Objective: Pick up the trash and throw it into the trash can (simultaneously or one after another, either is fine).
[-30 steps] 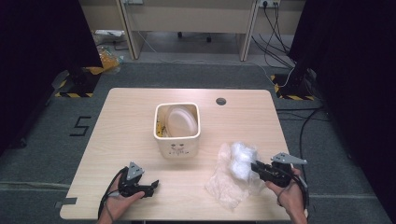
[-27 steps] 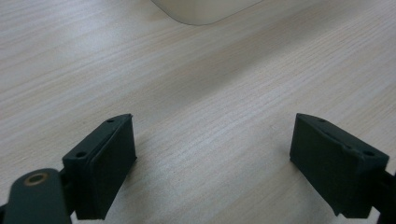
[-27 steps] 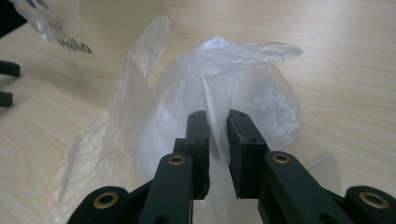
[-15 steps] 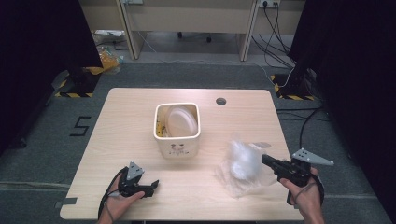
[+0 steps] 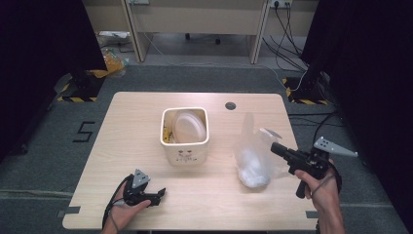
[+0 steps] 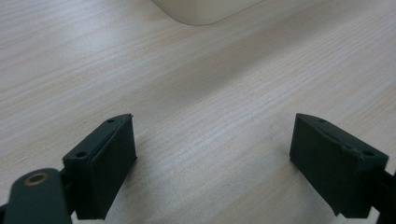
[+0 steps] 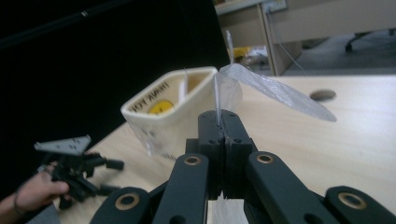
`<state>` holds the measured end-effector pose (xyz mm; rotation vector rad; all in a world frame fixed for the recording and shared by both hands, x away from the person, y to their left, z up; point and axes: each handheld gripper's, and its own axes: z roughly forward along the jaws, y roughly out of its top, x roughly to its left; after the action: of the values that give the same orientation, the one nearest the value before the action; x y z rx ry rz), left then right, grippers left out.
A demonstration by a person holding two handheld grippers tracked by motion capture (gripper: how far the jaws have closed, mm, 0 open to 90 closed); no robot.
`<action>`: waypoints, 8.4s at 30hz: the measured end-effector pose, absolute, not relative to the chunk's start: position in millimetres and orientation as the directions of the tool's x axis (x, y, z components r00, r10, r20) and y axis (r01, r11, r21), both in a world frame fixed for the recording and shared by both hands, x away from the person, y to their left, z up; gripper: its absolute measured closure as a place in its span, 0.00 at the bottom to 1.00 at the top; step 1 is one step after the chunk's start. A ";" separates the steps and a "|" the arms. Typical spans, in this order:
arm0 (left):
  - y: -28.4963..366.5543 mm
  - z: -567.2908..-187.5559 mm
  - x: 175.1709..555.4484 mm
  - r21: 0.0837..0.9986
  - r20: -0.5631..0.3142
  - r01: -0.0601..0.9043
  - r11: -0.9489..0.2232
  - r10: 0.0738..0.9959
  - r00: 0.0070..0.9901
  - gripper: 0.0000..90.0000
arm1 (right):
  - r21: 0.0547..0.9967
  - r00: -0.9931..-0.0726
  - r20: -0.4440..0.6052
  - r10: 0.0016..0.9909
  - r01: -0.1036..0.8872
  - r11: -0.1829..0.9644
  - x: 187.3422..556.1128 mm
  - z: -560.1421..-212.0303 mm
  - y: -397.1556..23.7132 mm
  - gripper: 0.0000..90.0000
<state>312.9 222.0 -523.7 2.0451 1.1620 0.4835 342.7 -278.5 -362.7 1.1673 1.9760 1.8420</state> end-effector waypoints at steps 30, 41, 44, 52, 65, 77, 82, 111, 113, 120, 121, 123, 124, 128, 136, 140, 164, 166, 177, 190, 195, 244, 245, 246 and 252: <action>222.3 -523.4 313.0 0.741 -0.023 0.580 -0.338 0.850 0.526 0.15 | 0.921 -0.793 0.370 0.484 0.383 -0.076 424.3 -269.4 -181.4 0.99; 222.3 -523.5 312.9 0.741 -0.026 0.581 -0.337 0.850 0.526 0.15 | 0.910 -0.810 0.383 0.444 0.414 -0.029 448.9 -267.5 -129.5 0.99; 222.3 -523.5 312.9 0.741 -0.026 0.581 -0.337 0.850 0.526 0.15 | 0.907 -0.811 0.379 0.445 0.421 -0.004 455.6 -271.0 -117.6 0.99; 222.4 -523.4 312.7 0.741 -0.026 0.581 -0.337 0.850 0.526 0.15 | 0.887 -0.804 0.376 0.462 0.456 0.073 477.9 -290.3 -87.4 0.99; 222.4 -523.5 312.5 0.741 -0.026 0.581 -0.336 0.850 0.526 0.15 | 0.828 -0.786 0.386 0.482 0.526 0.195 496.2 -335.1 -46.0 0.98; 222.7 -523.3 312.2 0.740 -0.025 0.581 -0.340 0.849 0.528 0.15 | 0.763 -0.798 0.310 0.517 0.533 0.366 502.0 -370.4 -21.4 0.97; 222.7 -523.3 312.2 0.740 -0.025 0.581 -0.340 0.849 0.528 0.15 | 0.733 -0.796 0.282 0.536 0.539 0.415 504.8 -379.9 -18.8 0.97; 222.6 -523.5 312.0 0.742 -0.025 0.580 -0.337 0.850 0.526 0.15 | 0.810 -0.769 0.285 0.572 0.513 0.286 489.8 -335.6 -83.6 0.68; 222.6 -523.4 312.0 0.741 -0.025 0.580 -0.338 0.850 0.526 0.15 | 0.817 -0.765 0.285 0.578 0.509 0.272 485.6 -333.5 -95.4 0.66; 222.6 -523.3 312.1 0.741 -0.026 0.581 -0.337 0.850 0.527 0.15 | 0.826 -0.745 0.282 0.604 0.509 0.242 468.0 -338.0 -137.9 0.64; 222.6 -523.3 312.0 0.741 -0.026 0.581 -0.337 0.850 0.526 0.15 | 0.827 -0.740 0.286 0.609 0.512 0.234 466.0 -339.7 -143.5 0.64; 222.6 -523.3 312.1 0.741 -0.026 0.581 -0.337 0.850 0.526 0.15 | 0.824 -0.729 0.292 0.619 0.520 0.224 462.0 -343.1 -153.4 0.63; 222.5 -523.4 312.1 0.742 -0.027 0.581 -0.334 0.851 0.525 0.15 | 0.826 -0.728 0.287 0.622 0.517 0.224 460.4 -345.0 -158.1 0.63; 222.6 -523.4 312.1 0.742 -0.026 0.581 -0.336 0.850 0.525 0.15 | 0.829 -0.717 0.290 0.634 0.519 0.207 452.8 -352.3 -174.1 0.62; 222.6 -523.4 312.1 0.741 -0.024 0.581 -0.338 0.850 0.526 0.15 | 0.831 -0.692 0.279 0.665 0.521 0.195 436.2 -371.2 -199.9 0.58; 222.6 -523.4 312.1 0.741 -0.024 0.581 -0.338 0.850 0.526 0.15 | 0.824 -0.681 0.281 0.676 0.533 0.194 429.2 -381.6 -210.4 0.57; 222.6 -523.5 312.1 0.741 -0.024 0.580 -0.338 0.851 0.525 0.15 | 0.828 -0.627 0.266 0.732 0.537 0.160 395.7 -419.9 -239.1 0.53; 222.6 -523.4 312.1 0.740 -0.023 0.581 -0.339 0.851 0.525 0.15 | 0.828 -0.627 0.259 0.734 0.536 0.165 392.6 -423.4 -239.5 0.52; 222.7 -523.3 312.1 0.740 -0.023 0.581 -0.339 0.851 0.525 0.15 | 0.814 -0.598 0.249 0.762 0.555 0.170 383.4 -438.2 -246.8 0.40; 222.7 -523.3 312.1 0.740 -0.024 0.581 -0.338 0.850 0.526 0.15 | 0.799 -0.567 0.231 0.791 0.575 0.179 377.5 -449.9 -251.8 0.25; 222.7 -523.3 312.1 0.740 -0.024 0.581 -0.338 0.850 0.526 0.15 | 0.786 -0.563 0.227 0.794 0.588 0.193 378.0 -457.1 -251.4 0.24; 222.7 -523.3 312.1 0.740 -0.024 0.581 -0.338 0.850 0.526 0.15 | 0.800 -0.565 0.237 0.790 0.575 0.172 377.7 -457.2 -254.7 0.58; 222.7 -523.3 312.1 0.740 -0.024 0.581 -0.338 0.850 0.526 0.15 | 0.812 -0.569 0.234 0.789 0.561 0.164 376.5 -451.0 -256.1 0.58; 222.7 -523.3 312.1 0.740 -0.024 0.581 -0.338 0.851 0.525 0.15 | 0.818 -0.571 0.238 0.785 0.554 0.154 375.6 -446.3 -257.2 0.58; 222.7 -523.3 312.1 0.740 -0.024 0.581 -0.339 0.850 0.526 0.15 | 0.847 -0.596 0.259 0.760 0.519 0.118 375.9 -424.0 -255.2 0.58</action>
<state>312.1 222.7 -523.3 2.0540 1.1594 0.4836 375.9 -255.2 -424.0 1.2661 2.1562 1.4708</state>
